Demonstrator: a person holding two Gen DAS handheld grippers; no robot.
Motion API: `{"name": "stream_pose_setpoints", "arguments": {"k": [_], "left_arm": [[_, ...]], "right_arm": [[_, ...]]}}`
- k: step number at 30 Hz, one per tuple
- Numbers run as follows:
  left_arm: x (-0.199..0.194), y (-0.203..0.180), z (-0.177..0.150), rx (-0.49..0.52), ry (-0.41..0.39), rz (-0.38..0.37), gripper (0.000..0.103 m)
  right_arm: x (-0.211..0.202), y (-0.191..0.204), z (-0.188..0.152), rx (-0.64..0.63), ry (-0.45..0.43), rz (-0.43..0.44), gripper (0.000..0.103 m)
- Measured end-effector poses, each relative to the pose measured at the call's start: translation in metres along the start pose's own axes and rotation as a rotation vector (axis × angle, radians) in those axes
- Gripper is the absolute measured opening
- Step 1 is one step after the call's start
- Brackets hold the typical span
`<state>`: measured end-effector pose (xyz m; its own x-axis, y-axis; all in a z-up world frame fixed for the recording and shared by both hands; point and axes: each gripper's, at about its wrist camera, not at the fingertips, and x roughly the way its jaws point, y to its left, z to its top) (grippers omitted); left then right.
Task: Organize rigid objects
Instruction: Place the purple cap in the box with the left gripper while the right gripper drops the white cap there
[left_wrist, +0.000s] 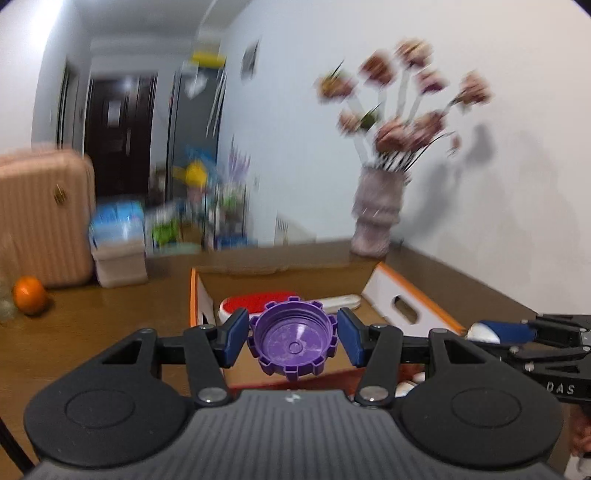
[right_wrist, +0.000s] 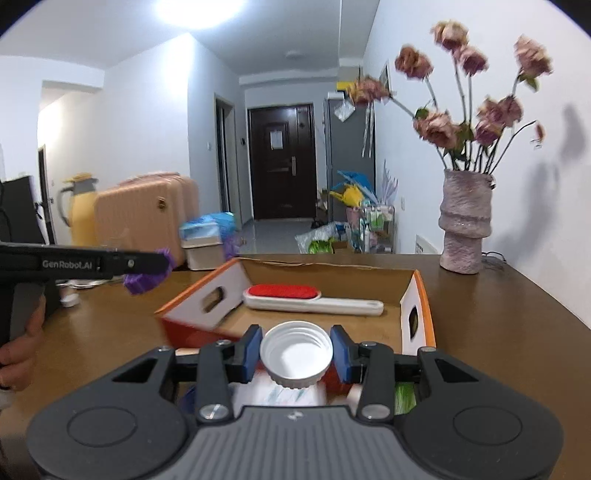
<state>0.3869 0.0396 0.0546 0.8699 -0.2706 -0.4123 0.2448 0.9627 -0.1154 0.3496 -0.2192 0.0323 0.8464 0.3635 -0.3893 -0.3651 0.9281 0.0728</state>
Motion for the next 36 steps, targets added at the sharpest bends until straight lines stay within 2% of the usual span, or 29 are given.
{"name": "stream_pose_setpoints", "arguments": {"k": [4, 6, 8, 11, 12, 13, 15, 16, 17, 20, 25, 28, 30, 33, 36], "left_arm": [[0.068, 0.025, 0.021, -0.012, 0.107, 0.021, 0.054], [0.102, 0.036, 0.025, -0.008, 0.161, 0.044, 0.054], [0.129, 0.044, 0.024, 0.004, 0.218, 0.031, 0.054], [0.157, 0.051, 0.017, 0.028, 0.265, 0.035, 0.055], [0.167, 0.053, 0.014, 0.037, 0.286, 0.047, 0.057], [0.172, 0.052, 0.012, 0.046, 0.292, 0.051, 0.058], [0.176, 0.052, 0.013, 0.045, 0.307, 0.017, 0.072], [0.176, 0.050, 0.013, 0.040, 0.304, 0.006, 0.082], [0.176, 0.049, 0.013, 0.041, 0.303, 0.006, 0.085], [0.176, 0.051, 0.013, 0.035, 0.312, 0.019, 0.084], [0.176, 0.045, 0.015, 0.042, 0.321, 0.025, 0.084], [0.172, 0.037, 0.018, 0.053, 0.333, 0.039, 0.084], [0.157, 0.032, 0.022, 0.059, 0.317, 0.052, 0.084], [0.131, 0.029, 0.031, 0.076, 0.291, 0.054, 0.084], [0.101, 0.026, 0.045, 0.092, 0.251, 0.077, 0.084]], "right_arm": [[0.074, -0.029, 0.030, 0.002, 0.078, -0.029, 0.039], [0.119, -0.049, 0.040, 0.010, 0.151, -0.054, 0.039], [0.156, -0.068, 0.042, 0.053, 0.221, -0.079, 0.039], [0.202, -0.085, 0.045, 0.043, 0.316, -0.106, 0.040], [0.214, -0.089, 0.044, 0.039, 0.344, -0.110, 0.042], [0.228, -0.093, 0.045, 0.045, 0.381, -0.105, 0.049], [0.237, -0.094, 0.048, 0.011, 0.377, -0.130, 0.064], [0.243, -0.094, 0.048, -0.013, 0.386, -0.132, 0.066], [0.247, -0.092, 0.048, -0.050, 0.405, -0.132, 0.067], [0.256, -0.084, 0.046, -0.131, 0.432, -0.170, 0.067], [0.256, -0.081, 0.046, -0.150, 0.449, -0.169, 0.070], [0.261, -0.074, 0.043, -0.212, 0.492, -0.198, 0.072], [0.261, -0.071, 0.041, -0.240, 0.508, -0.220, 0.072], [0.256, -0.075, 0.043, -0.217, 0.491, -0.221, 0.073], [0.240, -0.073, 0.050, -0.189, 0.473, -0.231, 0.080]]}}
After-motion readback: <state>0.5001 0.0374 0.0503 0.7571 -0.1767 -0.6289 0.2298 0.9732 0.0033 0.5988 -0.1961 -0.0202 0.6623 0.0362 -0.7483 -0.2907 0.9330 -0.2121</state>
